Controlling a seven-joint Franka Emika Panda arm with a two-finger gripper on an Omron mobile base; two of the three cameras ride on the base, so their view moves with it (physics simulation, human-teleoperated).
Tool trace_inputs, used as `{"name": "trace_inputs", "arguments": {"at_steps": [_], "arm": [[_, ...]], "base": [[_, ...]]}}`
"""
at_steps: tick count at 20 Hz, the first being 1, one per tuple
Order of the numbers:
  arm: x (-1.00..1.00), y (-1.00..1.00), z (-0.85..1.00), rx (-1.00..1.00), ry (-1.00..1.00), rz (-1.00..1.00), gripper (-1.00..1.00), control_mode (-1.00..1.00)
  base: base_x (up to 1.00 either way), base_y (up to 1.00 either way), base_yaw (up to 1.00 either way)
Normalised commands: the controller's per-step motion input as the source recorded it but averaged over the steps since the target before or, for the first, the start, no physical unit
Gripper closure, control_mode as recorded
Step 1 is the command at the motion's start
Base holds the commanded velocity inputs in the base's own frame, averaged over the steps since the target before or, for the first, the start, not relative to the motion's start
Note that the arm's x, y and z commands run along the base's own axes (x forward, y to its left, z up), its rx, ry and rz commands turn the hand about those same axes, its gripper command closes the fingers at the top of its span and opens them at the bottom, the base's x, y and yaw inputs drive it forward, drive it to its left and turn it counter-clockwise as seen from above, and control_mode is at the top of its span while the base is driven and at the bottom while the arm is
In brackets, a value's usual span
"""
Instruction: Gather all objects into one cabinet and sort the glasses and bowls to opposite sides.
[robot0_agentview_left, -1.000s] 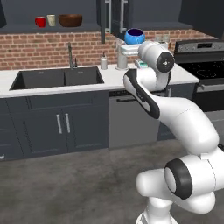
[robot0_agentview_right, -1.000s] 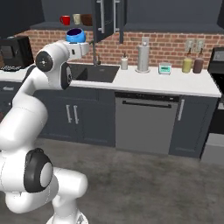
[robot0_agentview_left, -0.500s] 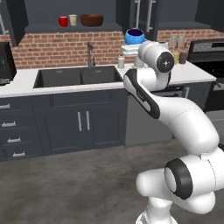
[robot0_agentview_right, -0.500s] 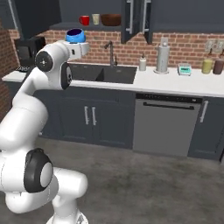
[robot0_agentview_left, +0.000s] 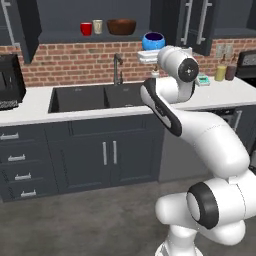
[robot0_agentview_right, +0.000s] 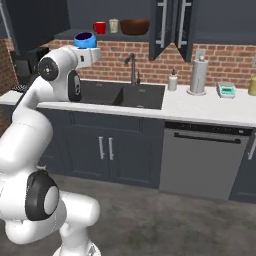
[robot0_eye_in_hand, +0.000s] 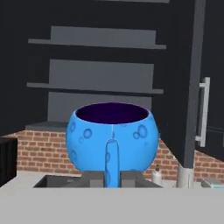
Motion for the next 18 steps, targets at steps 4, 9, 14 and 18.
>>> {"name": "trace_inputs", "arguments": {"at_steps": [4,9,14,18], "arm": [[0.00,0.00,0.00,0.00,0.00,0.00,1.00,1.00],[0.00,0.00,0.00,0.00,0.00,0.00,1.00,1.00],[0.00,0.00,0.00,0.00,0.00,0.00,1.00,1.00],[0.00,0.00,0.00,0.00,0.00,0.00,1.00,1.00]], "base": [[1.00,0.01,0.11],[1.00,0.02,0.19],[0.85,0.18,0.21],[0.39,0.08,0.07]]}}
